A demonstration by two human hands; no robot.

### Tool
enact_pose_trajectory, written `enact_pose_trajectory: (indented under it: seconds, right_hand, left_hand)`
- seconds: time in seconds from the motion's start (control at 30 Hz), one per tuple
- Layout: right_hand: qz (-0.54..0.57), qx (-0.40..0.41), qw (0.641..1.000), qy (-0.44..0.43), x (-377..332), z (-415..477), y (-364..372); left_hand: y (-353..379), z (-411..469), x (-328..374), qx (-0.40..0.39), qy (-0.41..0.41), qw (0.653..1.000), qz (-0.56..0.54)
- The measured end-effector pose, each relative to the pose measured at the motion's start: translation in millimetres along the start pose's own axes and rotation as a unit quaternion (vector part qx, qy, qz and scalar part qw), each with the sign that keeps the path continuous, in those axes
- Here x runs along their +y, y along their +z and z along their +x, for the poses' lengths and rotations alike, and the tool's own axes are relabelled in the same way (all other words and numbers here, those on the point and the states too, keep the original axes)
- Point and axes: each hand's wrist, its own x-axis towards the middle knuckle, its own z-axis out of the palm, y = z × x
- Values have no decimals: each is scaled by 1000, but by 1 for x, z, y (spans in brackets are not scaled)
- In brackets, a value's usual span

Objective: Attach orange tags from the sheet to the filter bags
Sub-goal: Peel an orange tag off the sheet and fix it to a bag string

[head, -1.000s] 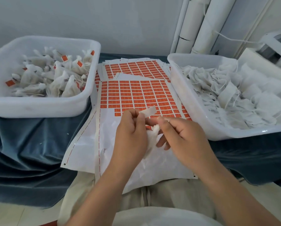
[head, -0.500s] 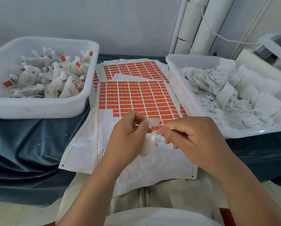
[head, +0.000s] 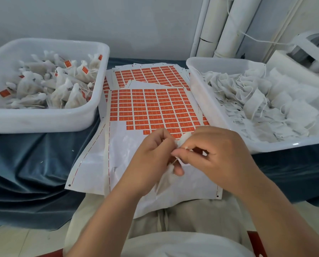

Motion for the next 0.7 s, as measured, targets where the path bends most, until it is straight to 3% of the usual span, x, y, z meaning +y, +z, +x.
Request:
enact_pose_trajectory:
  seconds: [0.13,0.27,0.53,0.7]
  right_hand:
    - [-7,18,1000,-1,1,1,0]
    - [66,-51,992,100,2,2,1]
    - [133,-61,975,167,1,2,4]
    - [192,-21,961,200,1,1,5]
  left_hand:
    - [-2,-1,1,34,46,993,100]
    - [-4,-2,2,42,75,980,178]
    - [-7,-2,3,46,70,988,133]
    - [-5,-1,7,42,54,996,64]
